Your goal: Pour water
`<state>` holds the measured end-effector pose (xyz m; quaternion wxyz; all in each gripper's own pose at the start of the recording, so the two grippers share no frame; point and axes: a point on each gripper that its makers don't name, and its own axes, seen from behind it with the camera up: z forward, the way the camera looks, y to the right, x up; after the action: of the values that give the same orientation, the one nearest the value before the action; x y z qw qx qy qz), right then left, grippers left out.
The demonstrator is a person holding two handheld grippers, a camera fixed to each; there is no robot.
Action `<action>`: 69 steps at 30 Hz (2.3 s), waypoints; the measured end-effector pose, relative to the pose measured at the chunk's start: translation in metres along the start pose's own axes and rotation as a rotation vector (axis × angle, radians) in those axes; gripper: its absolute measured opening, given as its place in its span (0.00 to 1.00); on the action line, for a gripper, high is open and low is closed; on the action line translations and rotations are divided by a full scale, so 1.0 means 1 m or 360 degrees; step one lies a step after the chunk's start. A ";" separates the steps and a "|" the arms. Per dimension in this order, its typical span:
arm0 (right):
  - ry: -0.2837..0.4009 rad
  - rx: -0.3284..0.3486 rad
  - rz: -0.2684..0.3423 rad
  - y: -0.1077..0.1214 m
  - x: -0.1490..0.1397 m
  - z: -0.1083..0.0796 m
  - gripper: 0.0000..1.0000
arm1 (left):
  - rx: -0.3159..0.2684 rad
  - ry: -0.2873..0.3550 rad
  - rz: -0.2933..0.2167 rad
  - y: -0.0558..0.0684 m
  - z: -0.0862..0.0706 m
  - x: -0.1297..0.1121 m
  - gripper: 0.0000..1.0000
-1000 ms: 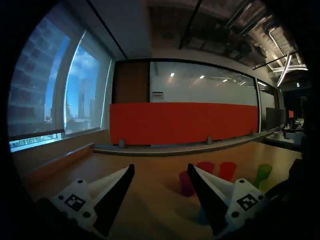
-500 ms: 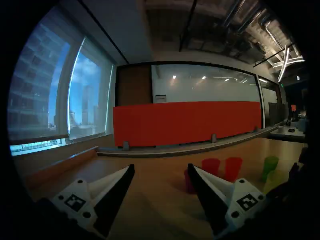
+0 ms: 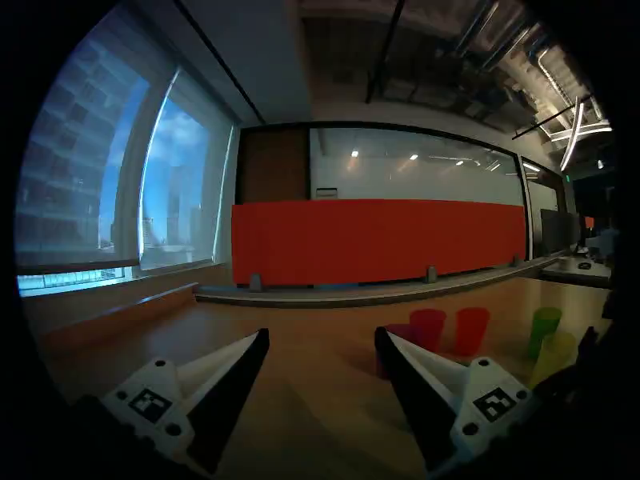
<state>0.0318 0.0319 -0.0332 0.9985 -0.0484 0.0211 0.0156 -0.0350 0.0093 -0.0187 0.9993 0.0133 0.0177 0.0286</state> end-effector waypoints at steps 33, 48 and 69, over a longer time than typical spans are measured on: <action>-0.0014 -0.0003 0.0012 0.003 0.001 -0.003 1.00 | -0.0003 -0.0065 -0.0029 -0.003 0.007 -0.020 0.98; 0.0029 0.0004 -0.0038 0.004 0.001 -0.008 1.00 | -0.0009 -0.0070 -0.0026 -0.002 0.006 -0.021 0.98; 0.0115 0.0018 -0.0124 -0.002 -0.018 0.009 1.00 | -0.0008 -0.0070 -0.0025 -0.003 0.006 -0.021 0.98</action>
<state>0.0142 0.0301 -0.0233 0.9972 -0.0441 0.0552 -0.0253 -0.0556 0.0051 -0.0117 0.9997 0.0111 -0.0042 0.0205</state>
